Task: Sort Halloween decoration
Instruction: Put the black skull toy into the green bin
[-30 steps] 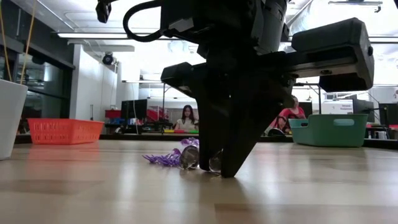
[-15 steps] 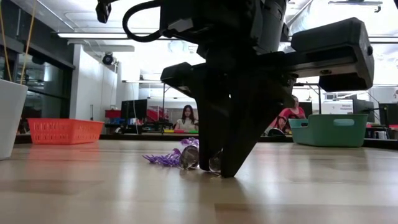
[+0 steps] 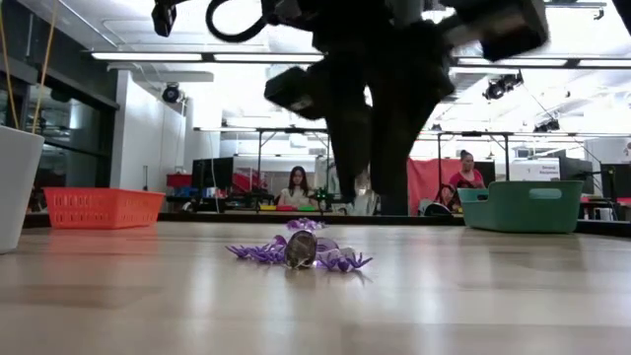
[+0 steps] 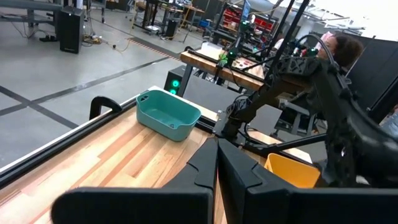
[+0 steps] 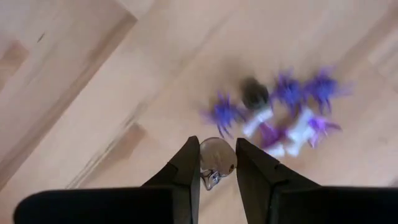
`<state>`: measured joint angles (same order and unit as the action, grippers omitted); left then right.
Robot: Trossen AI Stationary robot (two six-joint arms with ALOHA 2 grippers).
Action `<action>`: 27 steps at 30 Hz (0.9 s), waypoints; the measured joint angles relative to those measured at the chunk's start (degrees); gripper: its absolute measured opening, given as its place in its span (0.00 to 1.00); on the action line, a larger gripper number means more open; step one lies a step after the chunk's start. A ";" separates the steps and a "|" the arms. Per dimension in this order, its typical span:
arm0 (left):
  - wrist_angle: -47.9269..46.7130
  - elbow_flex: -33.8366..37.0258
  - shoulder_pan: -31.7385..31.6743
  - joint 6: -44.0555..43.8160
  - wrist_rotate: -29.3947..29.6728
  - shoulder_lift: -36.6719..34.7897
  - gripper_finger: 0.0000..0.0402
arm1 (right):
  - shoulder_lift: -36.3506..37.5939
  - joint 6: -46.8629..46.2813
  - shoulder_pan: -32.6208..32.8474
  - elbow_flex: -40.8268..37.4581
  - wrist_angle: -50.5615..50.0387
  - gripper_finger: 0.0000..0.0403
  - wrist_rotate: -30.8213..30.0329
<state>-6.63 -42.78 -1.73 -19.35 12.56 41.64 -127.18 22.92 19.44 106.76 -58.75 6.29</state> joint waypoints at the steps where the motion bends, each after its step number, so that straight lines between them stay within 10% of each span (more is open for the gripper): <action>1: -0.02 0.00 -0.03 0.00 0.00 0.01 0.00 | 0.32 -0.02 -0.42 0.93 -2.23 0.17 0.06; 12: -0.04 -0.01 -0.08 0.02 0.00 0.01 0.00 | 8.28 -4.00 -4.84 -3.53 -16.55 0.17 0.43; 27: -0.08 0.00 -0.08 0.04 0.23 0.01 0.00 | 42.54 -31.95 -7.08 -45.57 -1.14 0.17 0.09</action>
<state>-6.71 -42.78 -1.80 -19.31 12.79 41.65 -84.64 -9.03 12.36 61.19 -59.89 6.38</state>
